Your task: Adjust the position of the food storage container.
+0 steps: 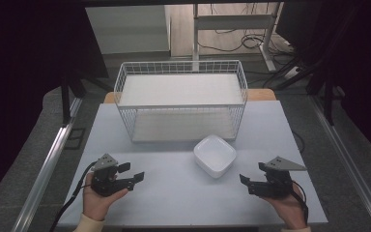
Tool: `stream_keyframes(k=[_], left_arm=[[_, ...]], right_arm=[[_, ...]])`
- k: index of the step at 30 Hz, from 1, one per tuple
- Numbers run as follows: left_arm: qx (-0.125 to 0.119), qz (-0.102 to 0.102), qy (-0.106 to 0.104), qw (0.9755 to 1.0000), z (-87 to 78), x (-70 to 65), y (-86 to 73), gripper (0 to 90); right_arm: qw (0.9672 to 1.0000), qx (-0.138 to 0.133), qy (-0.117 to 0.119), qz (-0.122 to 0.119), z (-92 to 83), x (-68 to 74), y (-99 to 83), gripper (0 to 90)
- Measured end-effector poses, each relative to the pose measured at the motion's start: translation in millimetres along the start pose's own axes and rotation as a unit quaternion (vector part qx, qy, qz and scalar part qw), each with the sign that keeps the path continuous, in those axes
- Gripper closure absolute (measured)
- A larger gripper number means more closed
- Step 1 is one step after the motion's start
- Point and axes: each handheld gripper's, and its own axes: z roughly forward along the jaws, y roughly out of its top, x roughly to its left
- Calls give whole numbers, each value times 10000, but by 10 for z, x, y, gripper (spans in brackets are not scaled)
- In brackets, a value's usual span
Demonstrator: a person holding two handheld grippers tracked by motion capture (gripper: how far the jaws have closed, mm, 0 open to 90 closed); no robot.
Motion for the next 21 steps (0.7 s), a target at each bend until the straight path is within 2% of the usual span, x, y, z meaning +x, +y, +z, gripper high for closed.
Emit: stream_keyframes(k=[11, 21], left_arm=[[-2, 57, 28, 10000, -51, 54, 22, 296], [39, 43, 28, 10000, -24, 34, 12, 293]], right_arm=[[9999, 79, 63, 108, 26, -5, -19, 182], [9999, 54, 44, 75, -4, -3, -14, 194]])
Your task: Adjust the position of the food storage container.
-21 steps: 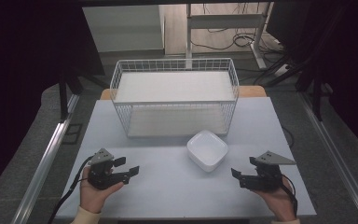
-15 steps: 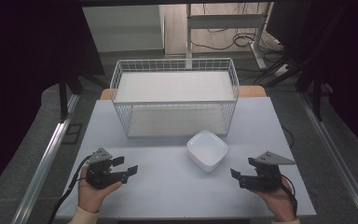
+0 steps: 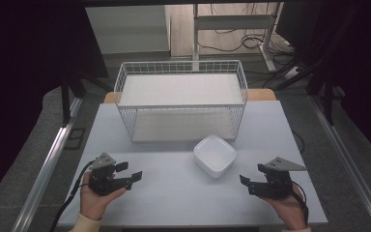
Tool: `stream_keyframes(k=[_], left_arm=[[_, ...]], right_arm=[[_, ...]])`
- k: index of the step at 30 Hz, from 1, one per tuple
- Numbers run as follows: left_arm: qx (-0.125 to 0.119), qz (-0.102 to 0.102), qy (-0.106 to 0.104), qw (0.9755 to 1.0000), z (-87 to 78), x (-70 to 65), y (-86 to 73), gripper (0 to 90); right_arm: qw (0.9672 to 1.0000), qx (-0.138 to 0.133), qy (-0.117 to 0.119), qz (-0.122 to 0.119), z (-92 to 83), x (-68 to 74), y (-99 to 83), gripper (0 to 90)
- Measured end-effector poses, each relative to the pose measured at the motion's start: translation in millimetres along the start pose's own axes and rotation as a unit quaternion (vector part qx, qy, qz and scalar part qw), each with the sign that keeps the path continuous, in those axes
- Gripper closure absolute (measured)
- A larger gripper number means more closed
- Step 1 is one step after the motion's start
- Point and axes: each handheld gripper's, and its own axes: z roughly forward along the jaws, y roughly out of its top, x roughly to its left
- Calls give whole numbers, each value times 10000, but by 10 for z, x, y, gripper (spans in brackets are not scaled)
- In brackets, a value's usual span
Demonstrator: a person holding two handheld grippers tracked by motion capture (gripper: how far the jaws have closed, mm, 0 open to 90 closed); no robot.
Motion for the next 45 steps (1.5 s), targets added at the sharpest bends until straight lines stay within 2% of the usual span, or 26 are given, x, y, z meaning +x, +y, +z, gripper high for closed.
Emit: stream_keyframes(k=[4, 8, 15, 20, 21, 25, 26, 28, 34, 40, 41, 45], left_arm=[[30, 38, -10, 10000, 9, 5, -1, 291], [45, 22, -7, 10000, 11, 2, -2, 289], [46, -36, -23, 10000, 3, -5, 2, 287], [93, 2, -15, 10000, 20, 0, -2, 285], [121, -10, -10, 9999, 29, 1, -2, 284], [122, 16, -36, 9999, 35, -6, -6, 284], [129, 18, -45, 9999, 32, -10, -7, 284], [130, 8, -40, 9999, 28, -14, -9, 283], [155, 3, -19, 9999, 41, -7, -8, 283], [179, 17, -15, 9998, 41, -8, -10, 282], [169, 23, -16, 9999, 37, -7, -11, 281], [170, 24, -14, 9999, 37, -7, -11, 281]], right_arm=[[10000, -14, 12, 23, -3, -4, 3, 198], [9999, 7, 51, 144, -4, -11, 11, 210], [9999, 22, 59, 124, -39, -1, 53, 218], [9999, 10, 68, 101, -34, 8, 129, 233], [9999, -1, 96, 110, -25, 4, 213, 241], [9999, -9, 97, 48, -26, 11, 334, 254], [9999, 3, 103, 50, -36, 15, 435, 267], [10000, 11, 80, 45, -36, 8, 504, 282], [9994, 302, 103, -98, 75, 8, 708, 307], [9991, 395, 126, -118, 185, -10, 870, 343], [9987, 460, 181, -87, 240, -37, 932, 383], [9975, 670, 185, -116, 357, -82, 1028, 445]])
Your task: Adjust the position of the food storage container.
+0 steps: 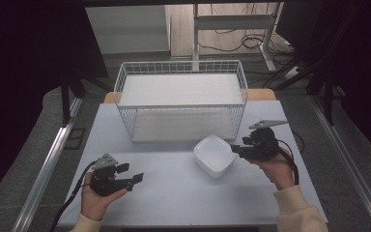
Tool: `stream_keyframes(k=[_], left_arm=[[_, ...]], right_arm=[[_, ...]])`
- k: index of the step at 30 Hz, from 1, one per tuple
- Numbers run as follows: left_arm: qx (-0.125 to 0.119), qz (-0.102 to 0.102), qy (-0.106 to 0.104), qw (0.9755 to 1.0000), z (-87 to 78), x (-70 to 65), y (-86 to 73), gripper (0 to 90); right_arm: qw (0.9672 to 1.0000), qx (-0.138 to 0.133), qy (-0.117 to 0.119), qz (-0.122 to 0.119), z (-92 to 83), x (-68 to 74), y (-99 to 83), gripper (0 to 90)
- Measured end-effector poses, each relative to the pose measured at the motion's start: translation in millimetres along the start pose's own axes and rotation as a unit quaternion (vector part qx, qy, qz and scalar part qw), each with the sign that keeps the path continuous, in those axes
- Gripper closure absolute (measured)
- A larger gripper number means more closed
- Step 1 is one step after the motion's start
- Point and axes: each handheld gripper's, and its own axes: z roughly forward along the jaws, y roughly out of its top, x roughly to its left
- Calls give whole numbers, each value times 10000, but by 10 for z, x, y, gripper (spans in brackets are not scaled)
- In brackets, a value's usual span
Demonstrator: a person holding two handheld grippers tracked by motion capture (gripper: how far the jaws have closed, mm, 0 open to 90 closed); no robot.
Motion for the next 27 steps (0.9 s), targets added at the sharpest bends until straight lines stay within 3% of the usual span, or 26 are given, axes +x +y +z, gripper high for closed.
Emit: stream_keyframes(k=[9, 16, 19, 27], left_arm=[[32, 11, 7, 10000, 19, 1, -3, 280], [52, 30, 11, 10000, 25, 6, -5, 280], [67, 35, 10, 10000, 28, 7, -6, 280], [76, 39, 5, 10000, 39, 2, -10, 279]], right_arm=[[9992, 346, -129, 122, 213, -147, 166, 570], [9974, 659, -255, 119, 468, -292, 213, 813], [9966, 764, -315, 23, 550, -309, 204, 886], [9922, 1002, -531, -518, 770, -213, 157, 895]])
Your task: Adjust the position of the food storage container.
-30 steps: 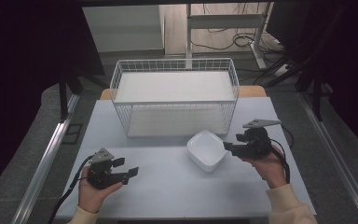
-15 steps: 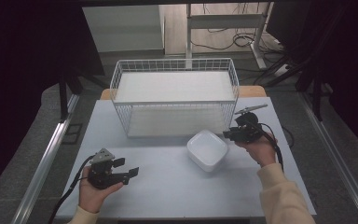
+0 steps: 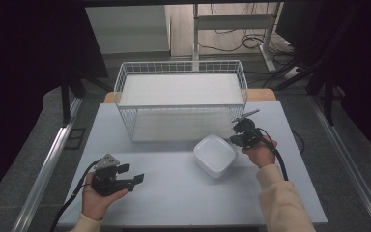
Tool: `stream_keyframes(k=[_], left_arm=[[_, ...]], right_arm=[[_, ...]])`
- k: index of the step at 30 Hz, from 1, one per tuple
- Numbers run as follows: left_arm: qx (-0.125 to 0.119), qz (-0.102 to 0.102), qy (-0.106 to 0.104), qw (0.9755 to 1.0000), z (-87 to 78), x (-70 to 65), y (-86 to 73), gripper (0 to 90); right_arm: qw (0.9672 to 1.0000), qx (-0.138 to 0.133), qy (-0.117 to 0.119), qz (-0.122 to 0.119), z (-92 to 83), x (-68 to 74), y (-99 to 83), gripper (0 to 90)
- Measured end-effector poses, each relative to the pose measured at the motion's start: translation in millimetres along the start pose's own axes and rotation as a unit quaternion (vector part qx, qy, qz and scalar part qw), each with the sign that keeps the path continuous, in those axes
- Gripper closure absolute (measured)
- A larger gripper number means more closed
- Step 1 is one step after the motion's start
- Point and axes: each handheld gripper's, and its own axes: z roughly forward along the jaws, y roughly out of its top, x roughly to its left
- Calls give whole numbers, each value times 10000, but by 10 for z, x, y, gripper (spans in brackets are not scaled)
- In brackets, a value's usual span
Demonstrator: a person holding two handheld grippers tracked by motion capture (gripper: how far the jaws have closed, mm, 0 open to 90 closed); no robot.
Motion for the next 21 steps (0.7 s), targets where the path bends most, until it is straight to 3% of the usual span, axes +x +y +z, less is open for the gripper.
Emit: stream_keyframes(k=[5, 21], left_arm=[[17, 3, 2, 10000, -3, 5, 1, 279], [65, 23, -6, 10000, 19, -4, -5, 279]], right_arm=[[9992, 102, -117, -357, 97, 80, 5, 895], [9988, 80, 39, -491, 84, 216, -12, 897]])
